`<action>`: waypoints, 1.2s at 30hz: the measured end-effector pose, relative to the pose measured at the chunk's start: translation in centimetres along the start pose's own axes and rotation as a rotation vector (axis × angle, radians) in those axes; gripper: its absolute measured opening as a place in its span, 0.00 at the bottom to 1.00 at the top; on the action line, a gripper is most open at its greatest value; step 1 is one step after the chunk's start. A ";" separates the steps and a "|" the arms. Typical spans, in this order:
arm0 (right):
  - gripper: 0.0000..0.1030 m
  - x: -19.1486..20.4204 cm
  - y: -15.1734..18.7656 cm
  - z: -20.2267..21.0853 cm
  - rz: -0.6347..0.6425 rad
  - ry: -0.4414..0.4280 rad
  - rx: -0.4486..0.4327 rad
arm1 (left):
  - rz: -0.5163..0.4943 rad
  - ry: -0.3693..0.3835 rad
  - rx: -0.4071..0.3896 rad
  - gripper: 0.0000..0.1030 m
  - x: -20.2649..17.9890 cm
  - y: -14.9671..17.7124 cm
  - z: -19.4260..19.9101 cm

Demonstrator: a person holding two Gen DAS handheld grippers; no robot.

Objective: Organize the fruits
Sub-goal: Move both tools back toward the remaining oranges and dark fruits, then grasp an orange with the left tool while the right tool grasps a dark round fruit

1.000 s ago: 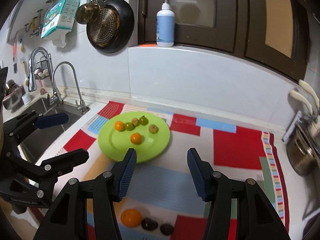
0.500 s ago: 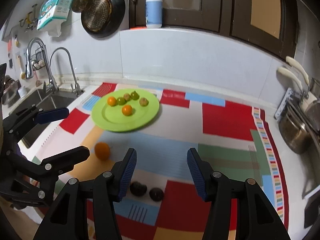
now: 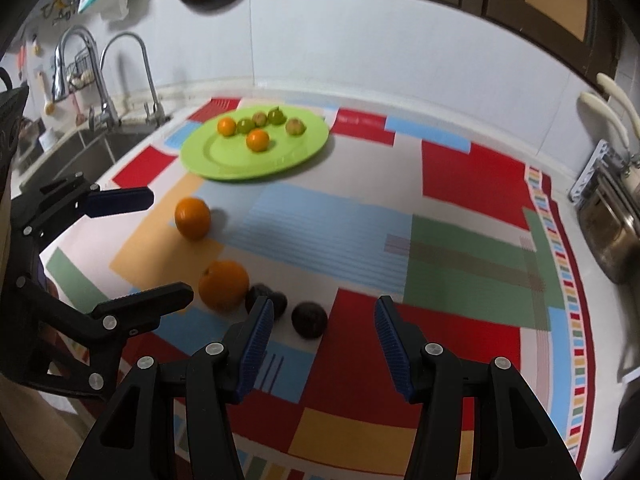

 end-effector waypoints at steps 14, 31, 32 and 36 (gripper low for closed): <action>0.46 -0.3 1.1 -3.2 0.009 -0.061 0.071 | 0.016 0.080 0.042 0.59 -0.7 0.7 -2.7; 0.27 0.0 1.2 -4.8 -0.028 -0.117 0.088 | 0.083 0.144 0.081 0.39 -0.3 0.9 -3.7; 0.26 0.1 1.2 -4.8 -0.032 -0.118 0.086 | 0.081 0.143 0.081 0.39 -0.3 0.9 -3.6; 0.26 0.1 1.2 -4.4 -0.045 -0.112 0.076 | 0.086 0.131 0.072 0.39 -0.1 0.9 -3.2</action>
Point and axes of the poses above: each gripper's, at about its wrist camera, not at the fingertips, and z roughly against the way its jaws point, x to its left, y to its underside, the point moved 5 cm from there along -z, roughly the way its jaws point, and after that the axes turned 1 degree about -y, right-handed, at the moved point
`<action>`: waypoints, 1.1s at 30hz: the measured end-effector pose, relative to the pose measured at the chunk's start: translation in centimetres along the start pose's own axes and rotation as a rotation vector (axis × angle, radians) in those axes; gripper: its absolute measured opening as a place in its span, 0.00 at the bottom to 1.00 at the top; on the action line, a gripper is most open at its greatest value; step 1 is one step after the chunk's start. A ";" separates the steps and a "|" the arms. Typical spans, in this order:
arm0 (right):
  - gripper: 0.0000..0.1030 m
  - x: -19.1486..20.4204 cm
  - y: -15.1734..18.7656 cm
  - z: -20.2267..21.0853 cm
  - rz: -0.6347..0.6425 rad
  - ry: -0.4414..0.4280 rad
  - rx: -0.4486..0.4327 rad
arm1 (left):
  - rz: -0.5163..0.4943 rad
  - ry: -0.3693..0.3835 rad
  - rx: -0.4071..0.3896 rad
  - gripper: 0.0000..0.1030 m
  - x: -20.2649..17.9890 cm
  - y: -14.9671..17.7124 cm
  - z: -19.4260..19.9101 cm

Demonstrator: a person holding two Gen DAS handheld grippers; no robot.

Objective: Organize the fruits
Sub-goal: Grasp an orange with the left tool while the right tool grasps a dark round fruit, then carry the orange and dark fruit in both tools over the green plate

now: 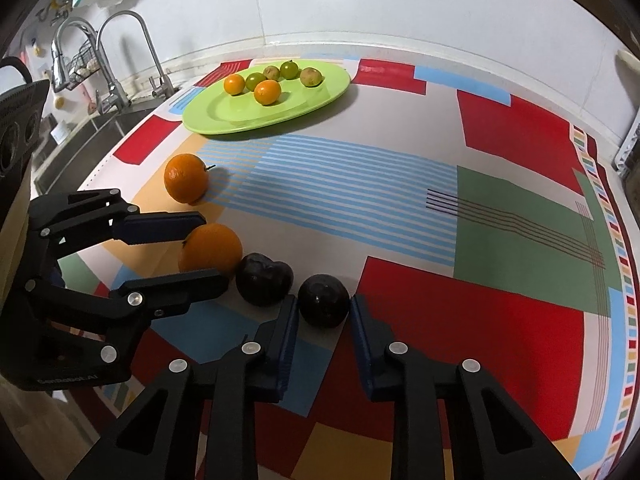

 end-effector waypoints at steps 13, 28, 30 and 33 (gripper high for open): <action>0.26 1.5 -1.2 3.4 -0.018 0.019 -0.091 | 0.043 -0.037 -0.074 0.39 1.0 -1.1 3.4; 0.26 4.6 -4.5 5.9 -0.008 0.002 -0.204 | 0.075 -0.120 -0.160 0.39 3.8 -2.1 7.7; 0.26 5.0 -4.9 6.1 -0.007 -0.002 -0.217 | 0.080 -0.133 -0.173 0.39 4.3 -2.3 8.3; 0.26 5.5 -5.8 6.3 -0.009 -0.011 -0.239 | 0.089 -0.145 -0.181 0.39 4.9 -2.5 8.8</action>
Point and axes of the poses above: each gripper's, at about its wrist camera, not at the fingertips, and z roughly against the way its jaws point, x to its left, y to its underside, the point moved 5 cm from there along -z, roughly the way its jaws point, and after that the axes turned 1 degree about -y, right-handed, at the moved point
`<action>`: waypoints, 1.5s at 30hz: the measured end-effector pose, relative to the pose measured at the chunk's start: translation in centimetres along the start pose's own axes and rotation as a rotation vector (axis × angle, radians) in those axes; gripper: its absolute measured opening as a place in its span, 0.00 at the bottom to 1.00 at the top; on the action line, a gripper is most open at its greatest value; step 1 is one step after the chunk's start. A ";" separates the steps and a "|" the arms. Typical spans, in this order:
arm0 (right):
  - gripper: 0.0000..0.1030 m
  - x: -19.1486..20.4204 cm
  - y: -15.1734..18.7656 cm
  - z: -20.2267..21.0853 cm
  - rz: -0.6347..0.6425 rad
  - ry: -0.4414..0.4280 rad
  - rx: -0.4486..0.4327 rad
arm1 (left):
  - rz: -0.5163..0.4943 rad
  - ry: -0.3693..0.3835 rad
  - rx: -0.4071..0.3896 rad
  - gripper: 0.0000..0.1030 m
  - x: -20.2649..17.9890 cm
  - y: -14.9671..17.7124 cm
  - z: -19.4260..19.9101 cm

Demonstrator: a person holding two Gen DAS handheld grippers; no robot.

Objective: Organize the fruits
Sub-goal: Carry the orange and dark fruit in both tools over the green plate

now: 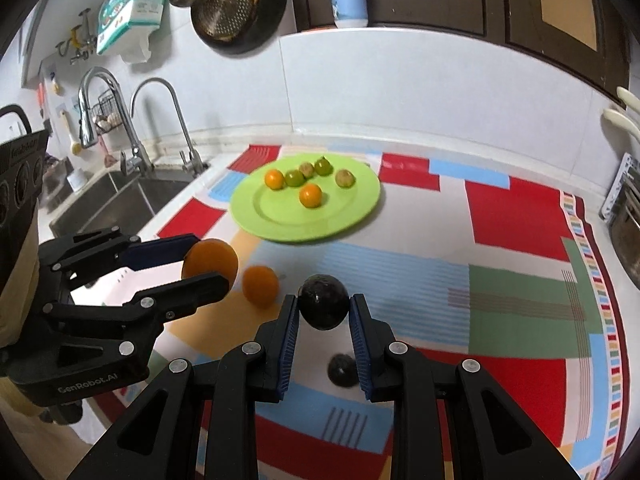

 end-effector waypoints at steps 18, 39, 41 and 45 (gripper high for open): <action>0.26 2.1 -6.5 -2.5 0.020 -0.052 -0.077 | 0.002 -0.071 -0.064 0.39 5.3 -4.0 -0.3; 0.26 2.4 -12.6 -9.6 0.095 -0.103 -0.027 | 0.046 -0.111 -0.041 0.39 11.2 -6.8 -5.5; 0.26 2.2 -12.8 -10.6 0.100 -0.108 -0.013 | 0.053 -0.113 -0.031 0.38 11.6 -6.7 -6.2; 0.26 2.0 -13.2 -12.5 0.112 -0.114 0.015 | 0.064 -0.117 -0.010 0.39 12.4 -6.5 -7.5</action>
Point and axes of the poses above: each gripper's, at about its wrist camera, not at the fingertips, and z roughly against the way its jaws point, x to its left, y to its underside, the point moved 5 cm from there along -z, roughly the way its jaws point, and after that the axes turned 1 degree about -y, right-handed, at the moved point
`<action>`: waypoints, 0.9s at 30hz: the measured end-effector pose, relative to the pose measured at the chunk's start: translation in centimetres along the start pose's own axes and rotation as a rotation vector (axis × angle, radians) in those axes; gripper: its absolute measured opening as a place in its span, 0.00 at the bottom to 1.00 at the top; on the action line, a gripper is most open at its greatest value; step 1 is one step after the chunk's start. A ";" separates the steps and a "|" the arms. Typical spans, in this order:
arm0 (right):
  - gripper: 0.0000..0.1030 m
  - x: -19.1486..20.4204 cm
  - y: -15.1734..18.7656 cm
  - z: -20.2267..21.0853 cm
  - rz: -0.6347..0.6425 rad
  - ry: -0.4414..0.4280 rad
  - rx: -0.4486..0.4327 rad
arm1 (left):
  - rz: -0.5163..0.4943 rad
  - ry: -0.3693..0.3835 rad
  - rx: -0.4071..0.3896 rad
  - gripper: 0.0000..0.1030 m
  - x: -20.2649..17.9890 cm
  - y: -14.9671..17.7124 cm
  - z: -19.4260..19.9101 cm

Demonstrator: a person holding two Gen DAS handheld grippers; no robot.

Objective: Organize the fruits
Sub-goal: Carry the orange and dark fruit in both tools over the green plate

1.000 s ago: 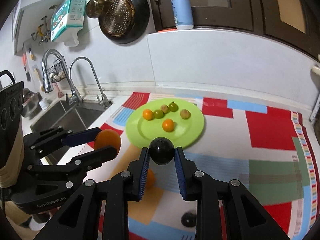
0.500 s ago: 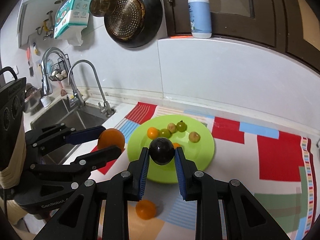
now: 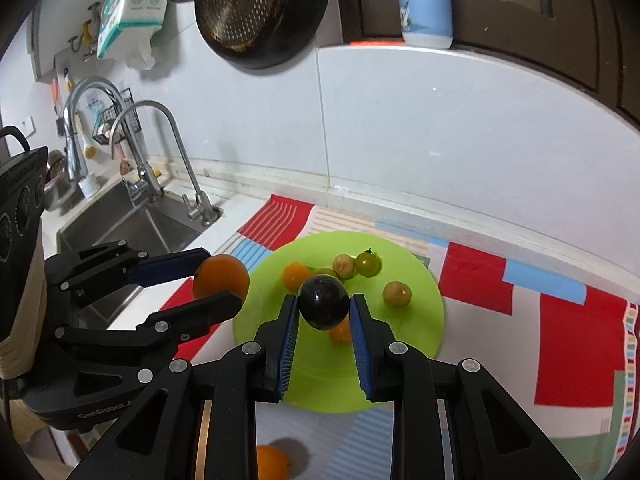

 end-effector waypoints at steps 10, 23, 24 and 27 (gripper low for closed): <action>0.26 -1.1 -0.3 -5.3 0.003 -0.026 0.081 | 0.030 -0.009 0.054 0.39 1.9 0.7 -3.5; 0.26 -2.4 -0.1 -9.9 -0.008 -0.030 0.144 | 0.039 0.003 0.110 0.39 2.8 1.8 -7.1; 0.26 -2.5 -0.1 -10.0 -0.009 -0.029 0.147 | 0.040 0.002 0.111 0.39 2.8 1.8 -7.2; 0.26 -2.6 0.0 -10.3 -0.011 -0.022 0.148 | 0.041 -0.003 0.115 0.39 2.9 1.8 -7.4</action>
Point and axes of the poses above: each gripper's, at about its wrist camera, not at the fingertips, and z roughly against the way its jaws point, x to its left, y to its underside, the point moved 5 cm from there along -z, roughly the way its jaws point, and after that the axes turned 1 degree about -y, right-handed, at the moved point
